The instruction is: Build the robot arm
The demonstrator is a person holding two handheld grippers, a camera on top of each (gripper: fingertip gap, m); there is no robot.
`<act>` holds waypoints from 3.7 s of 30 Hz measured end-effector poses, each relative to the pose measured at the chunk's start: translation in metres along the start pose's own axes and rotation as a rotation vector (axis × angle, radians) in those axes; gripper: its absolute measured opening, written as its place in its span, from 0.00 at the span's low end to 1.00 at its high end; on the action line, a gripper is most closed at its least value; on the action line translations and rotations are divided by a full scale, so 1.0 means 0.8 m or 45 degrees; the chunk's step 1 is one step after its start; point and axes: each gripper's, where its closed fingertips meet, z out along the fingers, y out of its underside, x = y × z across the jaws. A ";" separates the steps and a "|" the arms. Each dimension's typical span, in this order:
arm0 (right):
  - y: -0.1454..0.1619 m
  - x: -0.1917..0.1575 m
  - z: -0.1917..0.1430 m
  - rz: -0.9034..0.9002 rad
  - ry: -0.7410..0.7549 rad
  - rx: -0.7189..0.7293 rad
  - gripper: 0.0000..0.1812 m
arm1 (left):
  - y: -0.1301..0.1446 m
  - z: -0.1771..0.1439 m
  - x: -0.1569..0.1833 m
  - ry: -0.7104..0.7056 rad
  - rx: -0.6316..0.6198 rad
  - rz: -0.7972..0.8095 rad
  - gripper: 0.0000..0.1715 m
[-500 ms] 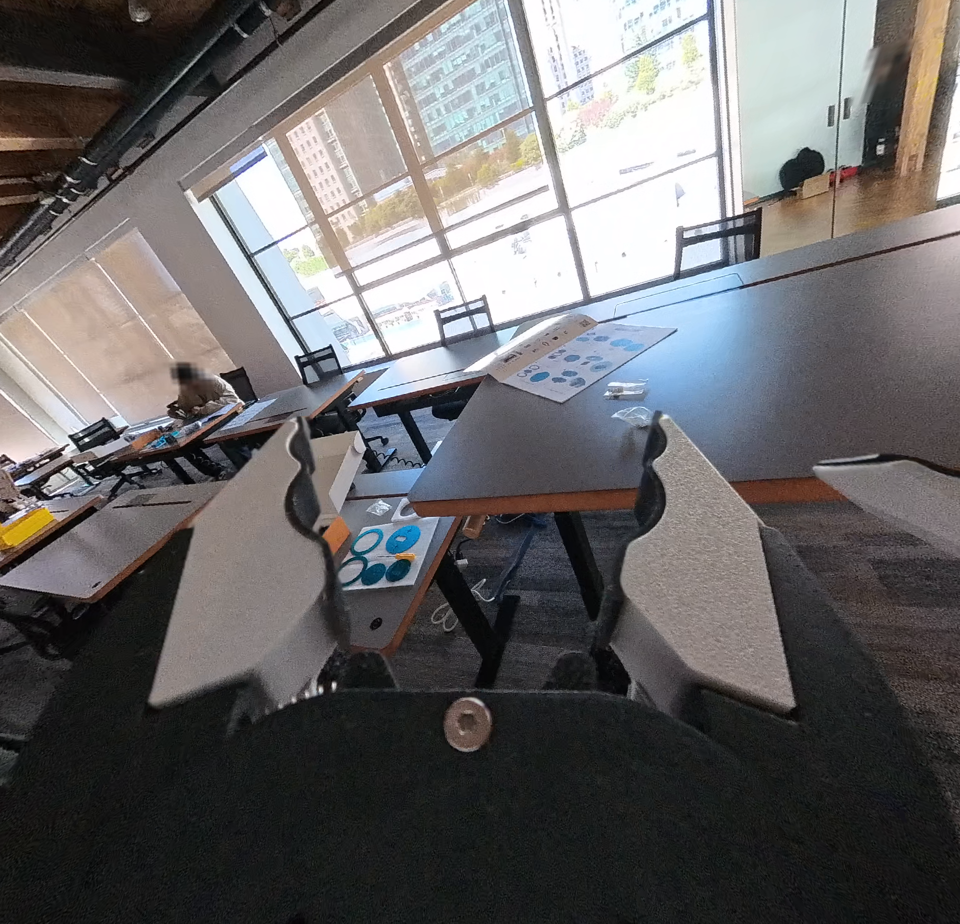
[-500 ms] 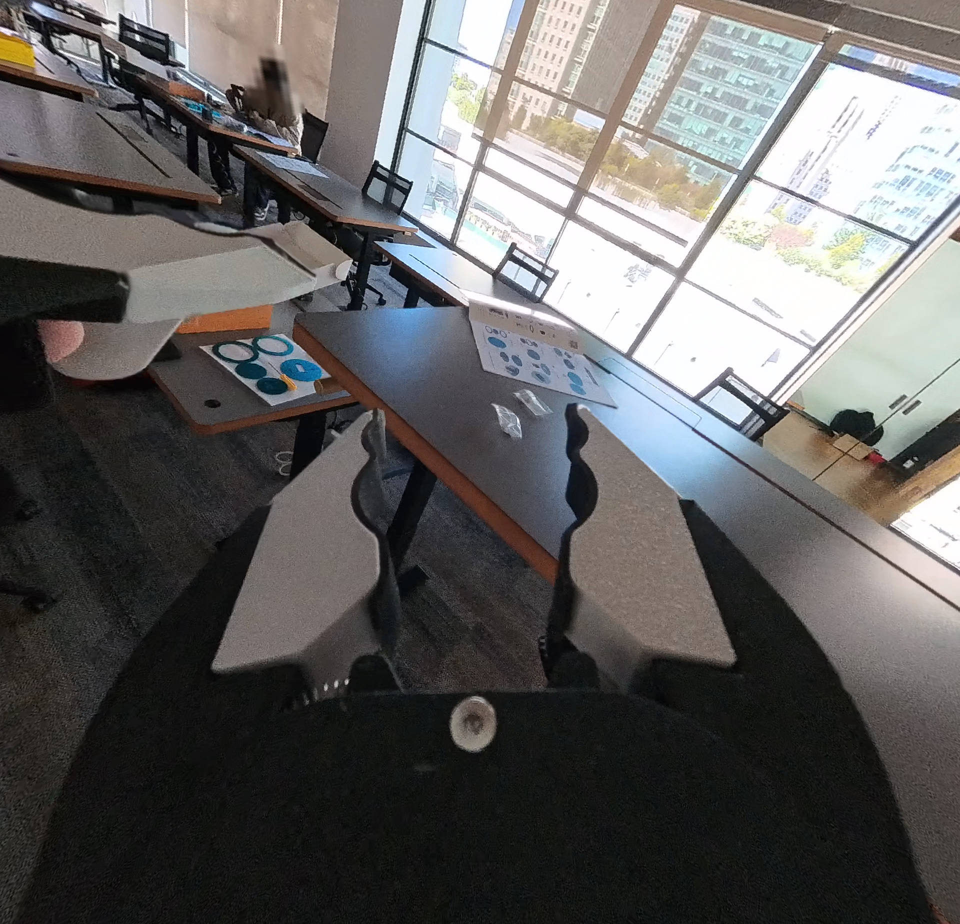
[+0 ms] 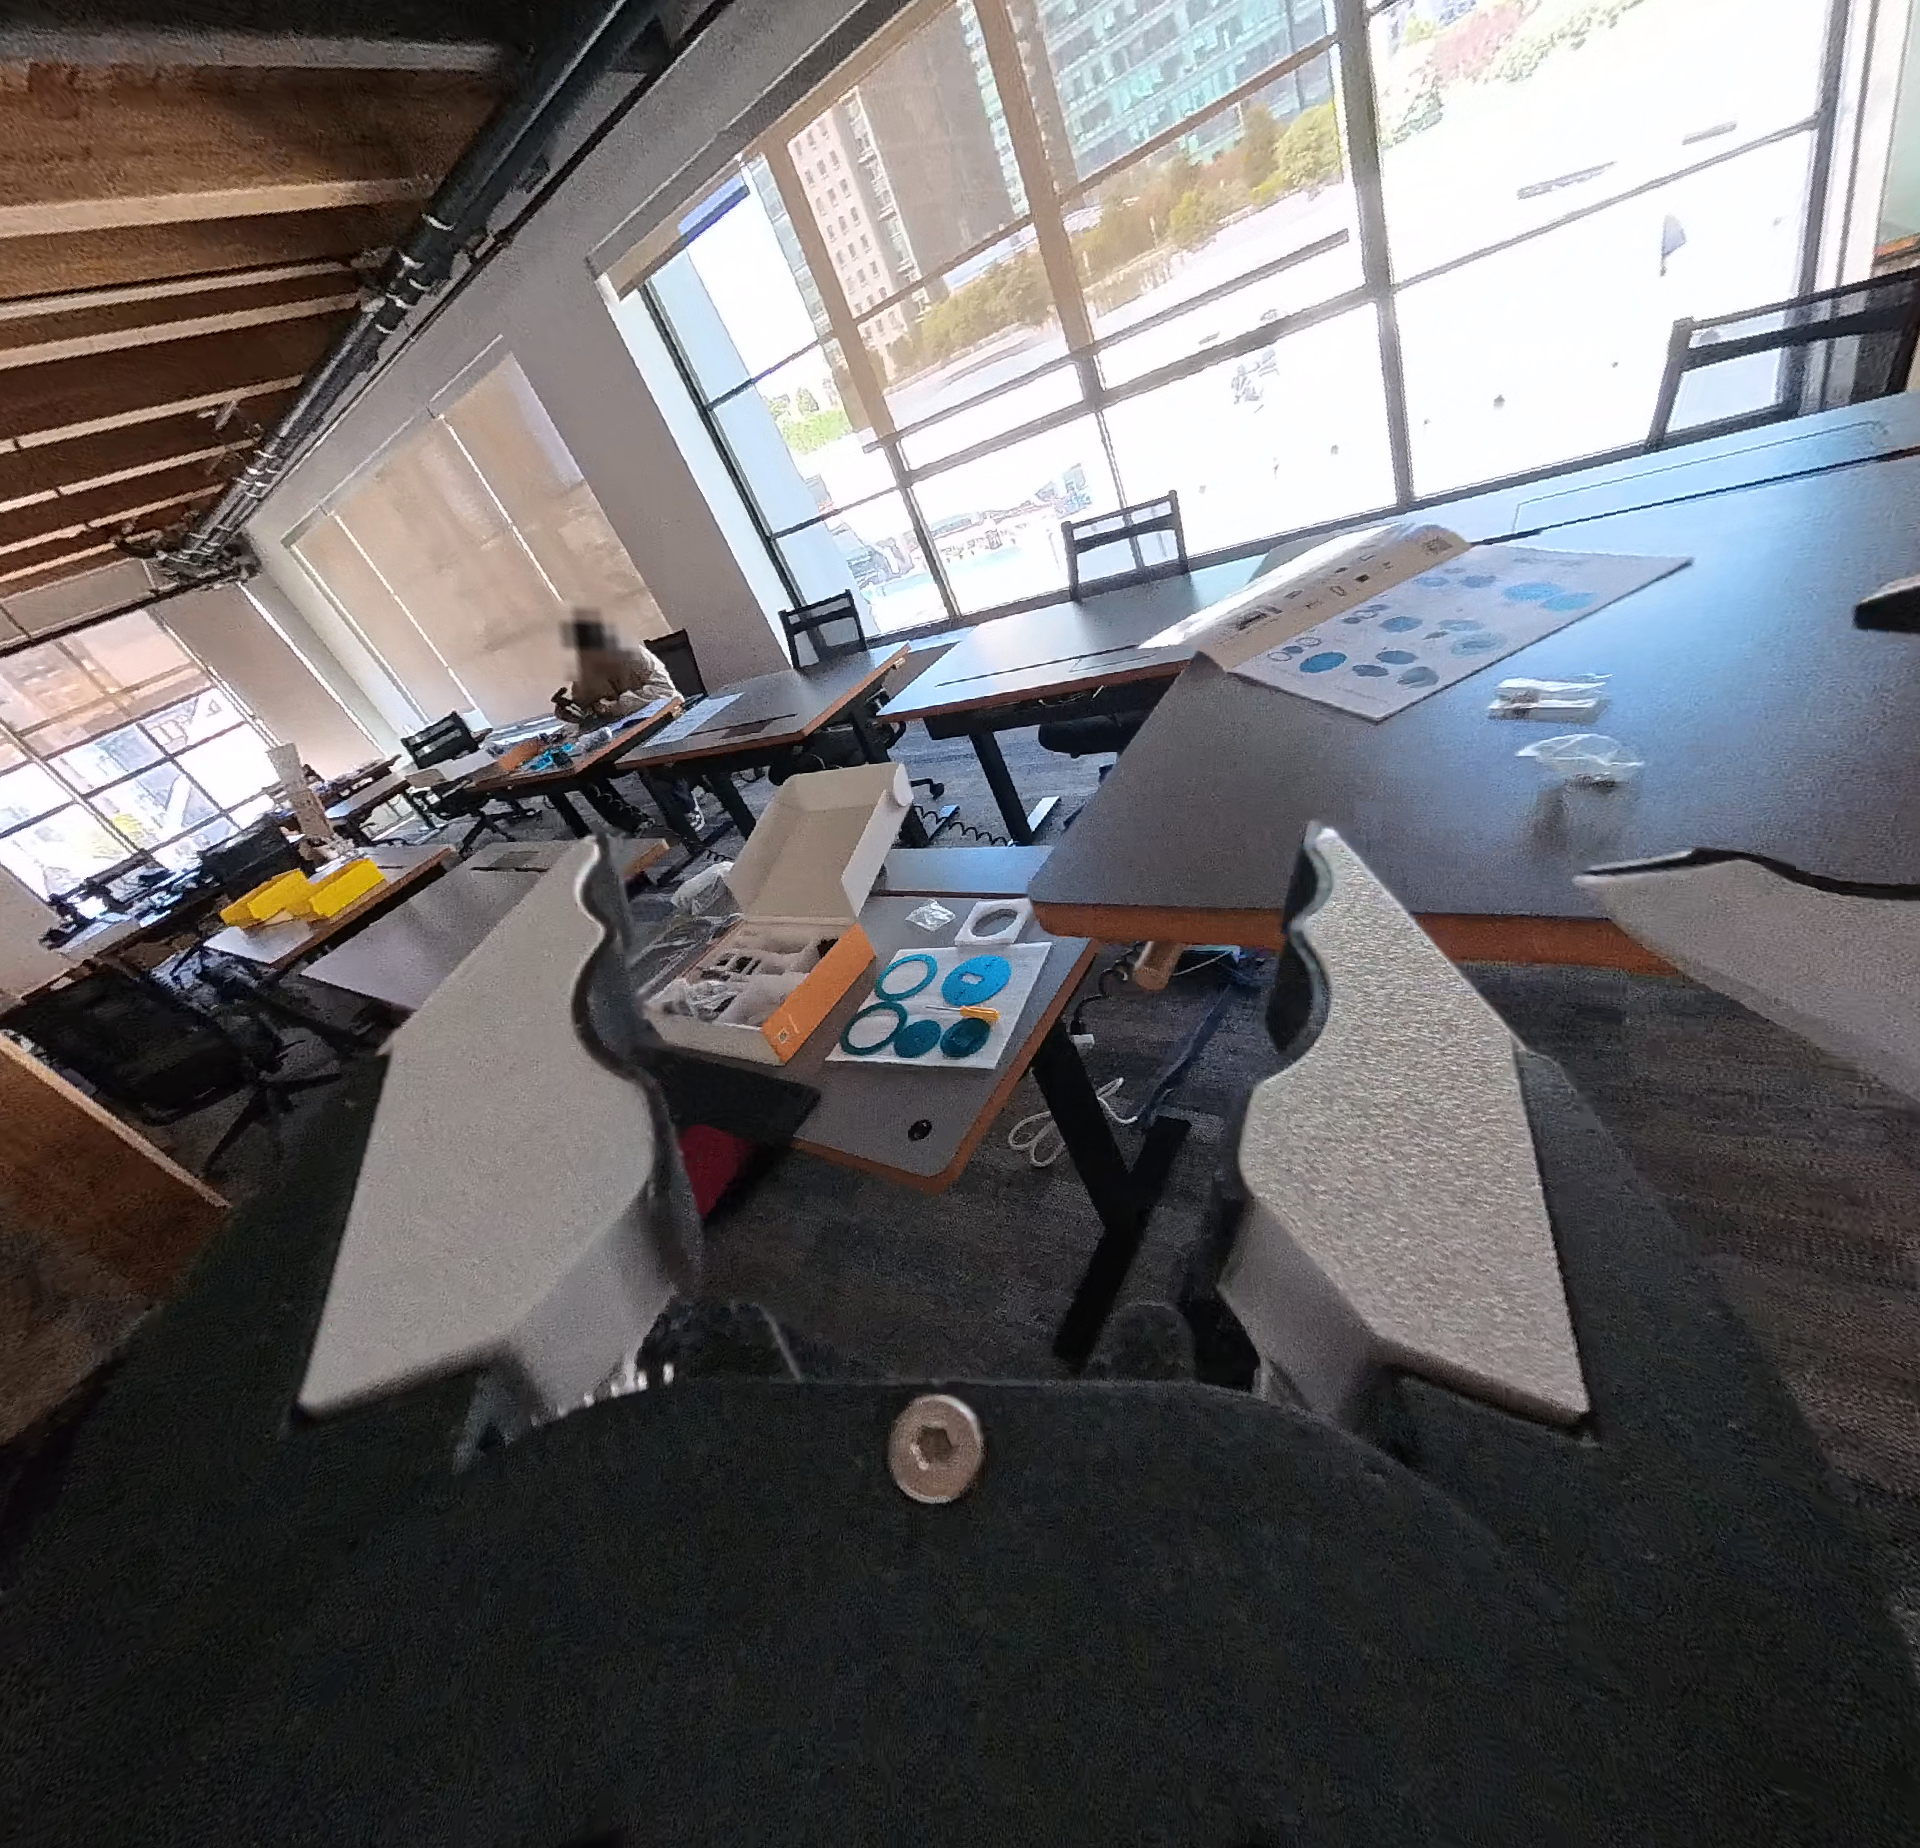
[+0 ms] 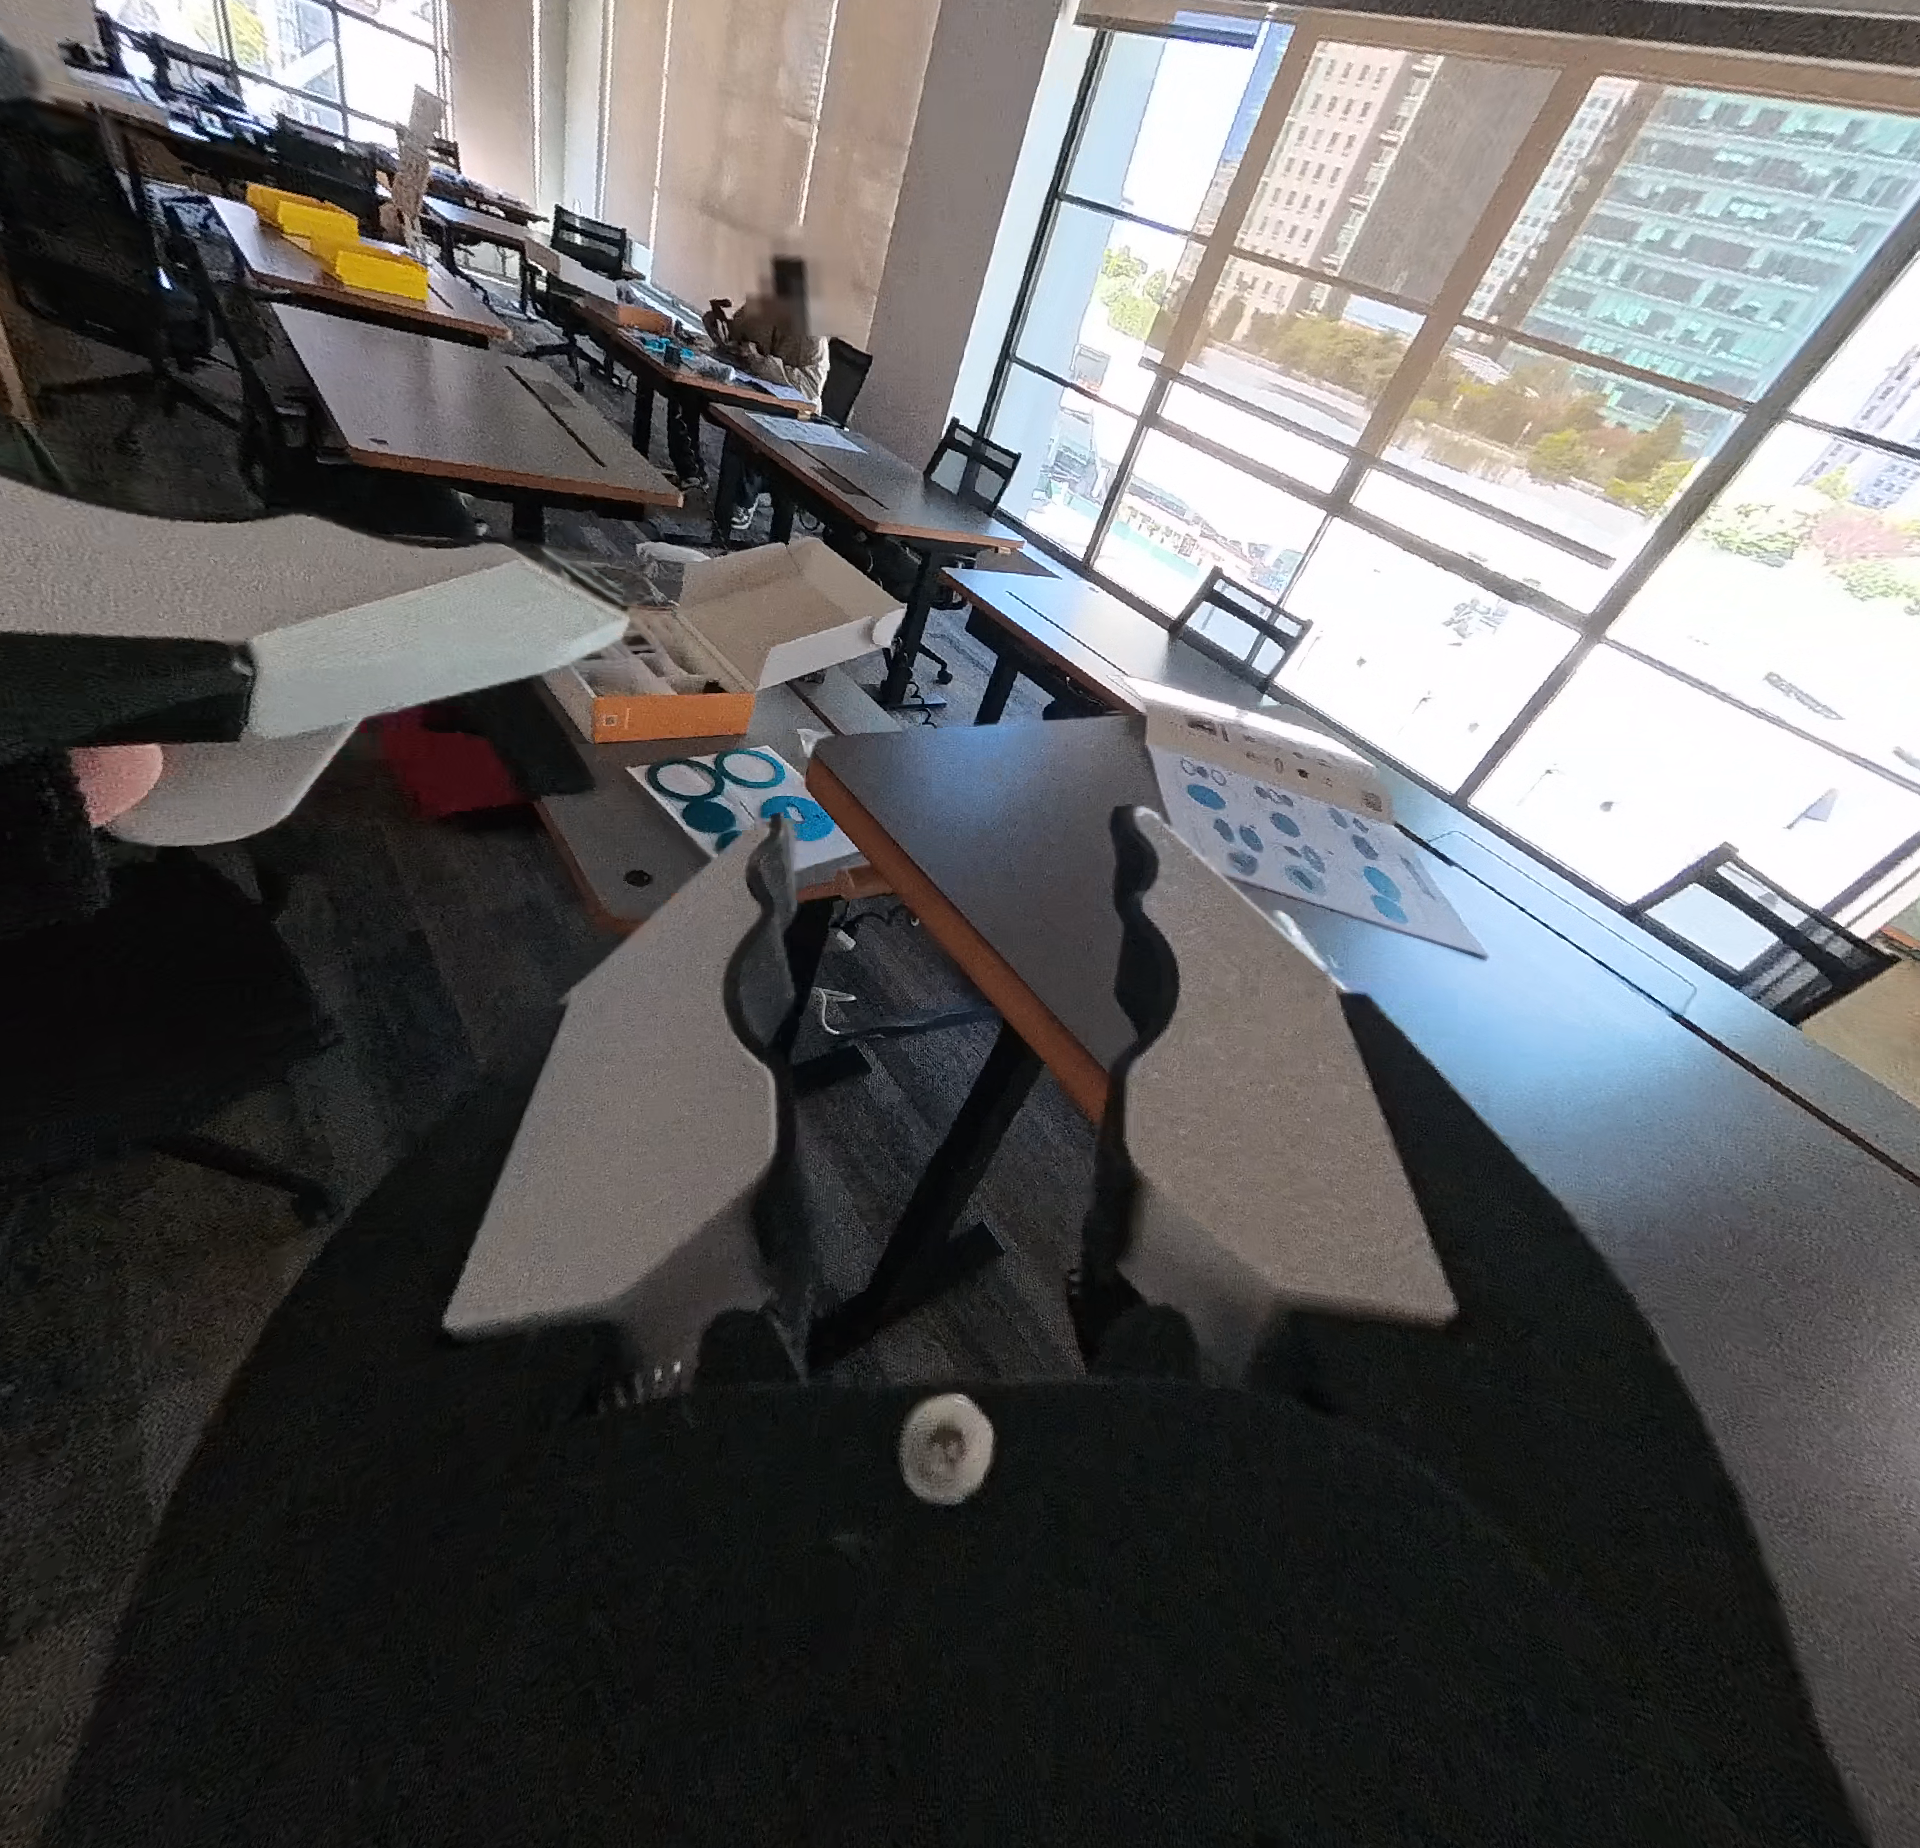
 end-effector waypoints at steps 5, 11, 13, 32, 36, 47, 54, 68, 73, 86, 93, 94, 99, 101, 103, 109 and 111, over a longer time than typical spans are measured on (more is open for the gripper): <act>-0.011 -0.043 0.038 -0.007 -0.049 0.019 0.37 | 0.038 0.002 -0.060 -0.074 -0.066 -0.019 0.73; -0.038 -0.104 0.093 -0.119 -0.044 -0.027 0.40 | 0.134 -0.010 -0.228 -0.308 -0.188 -0.099 0.73; -0.055 -0.131 0.109 -0.145 -0.046 -0.024 0.40 | 0.176 -0.027 -0.299 -0.421 -0.234 -0.117 0.73; -0.175 -0.422 0.396 -0.264 -0.044 0.060 0.39 | 0.411 -0.033 -0.782 -0.882 -0.389 -0.196 0.73; -0.181 -0.459 0.468 -0.268 -0.061 0.035 0.39 | 0.439 0.014 -0.821 -0.870 -0.432 -0.155 0.72; -0.153 -0.480 0.683 -0.280 -0.147 -0.040 0.28 | 0.493 0.268 -0.821 -0.639 -0.384 -0.132 0.69; -0.118 -0.531 0.836 -0.161 -0.376 -0.112 0.26 | 0.470 0.489 -0.733 -0.327 -0.353 -0.043 0.68; -0.181 -0.494 0.933 -0.231 -0.029 -0.105 0.31 | 0.373 0.692 -0.754 -0.117 -0.147 -0.012 0.70; -0.195 -0.509 0.964 -0.211 0.039 -0.102 0.32 | 0.377 0.723 -0.782 -0.076 -0.109 -0.015 0.69; -0.191 -0.535 0.999 -0.241 0.134 -0.179 0.32 | 0.410 0.755 -0.817 -0.017 -0.102 -0.069 0.69; -0.182 -0.527 0.980 -0.246 0.169 -0.204 0.33 | 0.405 0.747 -0.800 0.009 -0.091 -0.072 0.69; -0.181 -0.524 0.974 -0.247 0.174 -0.207 0.32 | 0.403 0.743 -0.796 0.012 -0.087 -0.071 0.69; -0.177 -0.500 0.934 -0.231 0.211 -0.203 0.33 | 0.385 0.718 -0.770 0.025 -0.072 -0.059 0.69; -0.173 -0.487 0.910 -0.228 0.231 -0.206 0.33 | 0.374 0.703 -0.754 0.032 -0.065 -0.052 0.69; -0.168 -0.471 0.881 -0.218 0.249 -0.205 0.33 | 0.362 0.684 -0.735 0.039 -0.054 -0.044 0.69; -0.151 -0.402 0.748 -0.219 0.366 -0.218 0.35 | 0.346 0.602 -0.668 0.113 -0.058 -0.090 0.70; -0.149 -0.369 0.688 -0.215 0.437 -0.213 0.35 | 0.364 0.565 -0.652 0.154 -0.086 -0.143 0.70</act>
